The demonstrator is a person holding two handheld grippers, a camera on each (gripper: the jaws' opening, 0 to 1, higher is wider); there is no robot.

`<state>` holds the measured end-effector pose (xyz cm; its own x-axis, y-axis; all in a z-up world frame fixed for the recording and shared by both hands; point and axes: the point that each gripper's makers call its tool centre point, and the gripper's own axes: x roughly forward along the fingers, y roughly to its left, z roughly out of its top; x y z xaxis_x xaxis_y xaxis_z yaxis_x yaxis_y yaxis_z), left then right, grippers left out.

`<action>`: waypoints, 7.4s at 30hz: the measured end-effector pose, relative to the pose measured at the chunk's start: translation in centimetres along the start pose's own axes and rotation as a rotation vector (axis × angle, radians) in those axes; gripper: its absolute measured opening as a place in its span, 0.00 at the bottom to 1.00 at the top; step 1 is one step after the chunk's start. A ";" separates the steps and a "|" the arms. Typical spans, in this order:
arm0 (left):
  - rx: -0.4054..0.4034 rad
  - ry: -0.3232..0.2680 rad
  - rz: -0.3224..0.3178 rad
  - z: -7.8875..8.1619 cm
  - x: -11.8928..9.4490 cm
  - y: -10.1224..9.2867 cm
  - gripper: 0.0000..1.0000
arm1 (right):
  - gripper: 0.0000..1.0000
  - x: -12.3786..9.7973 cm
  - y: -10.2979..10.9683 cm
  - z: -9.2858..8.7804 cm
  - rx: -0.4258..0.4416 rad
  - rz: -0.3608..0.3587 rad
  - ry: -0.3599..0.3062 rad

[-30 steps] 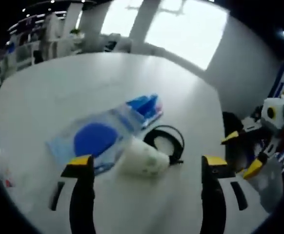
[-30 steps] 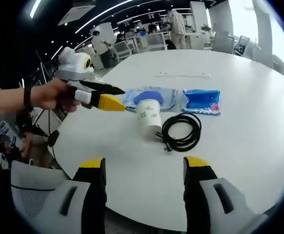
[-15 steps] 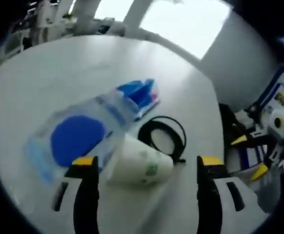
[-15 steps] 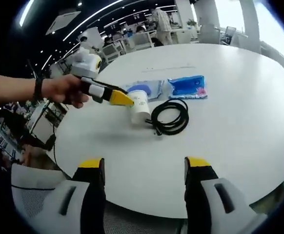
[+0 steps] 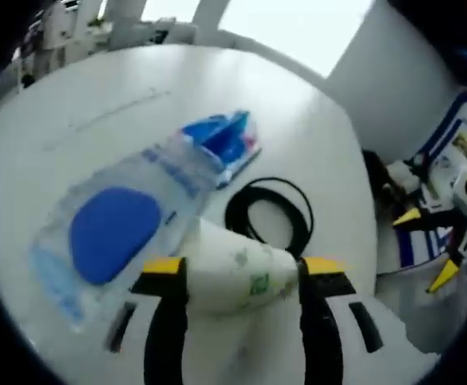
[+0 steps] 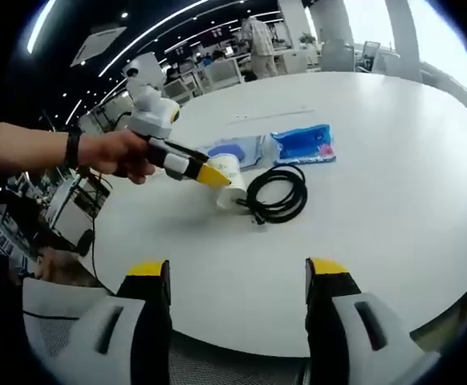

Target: Arrange the tabletop items into an orderly group along one side of the table until the central work area is clear of visible clutter.

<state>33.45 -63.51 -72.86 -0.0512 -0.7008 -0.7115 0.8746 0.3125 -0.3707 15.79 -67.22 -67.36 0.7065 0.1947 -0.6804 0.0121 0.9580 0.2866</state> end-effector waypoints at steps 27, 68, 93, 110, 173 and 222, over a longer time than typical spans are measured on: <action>0.139 -0.088 0.118 -0.4 -5.6 -1.0 0.00 | 0.66 0.2 0.8 -1.7 0.028 0.017 0.011; 0.070 -0.059 0.500 -0.7 -13.8 13.1 0.01 | 0.65 -0.7 0.6 -4.7 0.087 -0.008 0.042; 0.039 -0.023 0.494 -2.0 -12.1 14.2 0.02 | 0.64 -0.6 0.4 -5.0 0.096 -0.012 0.048; 0.067 -0.006 0.497 -2.1 -11.6 14.4 0.08 | 0.64 -0.5 0.4 -5.1 0.095 -0.012 0.046; -0.062 -0.226 0.513 -9.0 -18.8 4.1 0.59 | 0.64 0.1 1.5 -5.8 0.016 0.021 0.075; -0.353 -0.303 0.454 -18.5 -17.9 -2.0 0.94 | 0.64 0.7 2.3 -6.6 -0.065 0.030 0.131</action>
<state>23.71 -39.74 -70.38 0.4696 -0.5835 -0.6625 0.5635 0.7758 -0.2838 11.58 -63.53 -71.64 0.6073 0.2452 -0.7557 -0.0568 0.9621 0.2666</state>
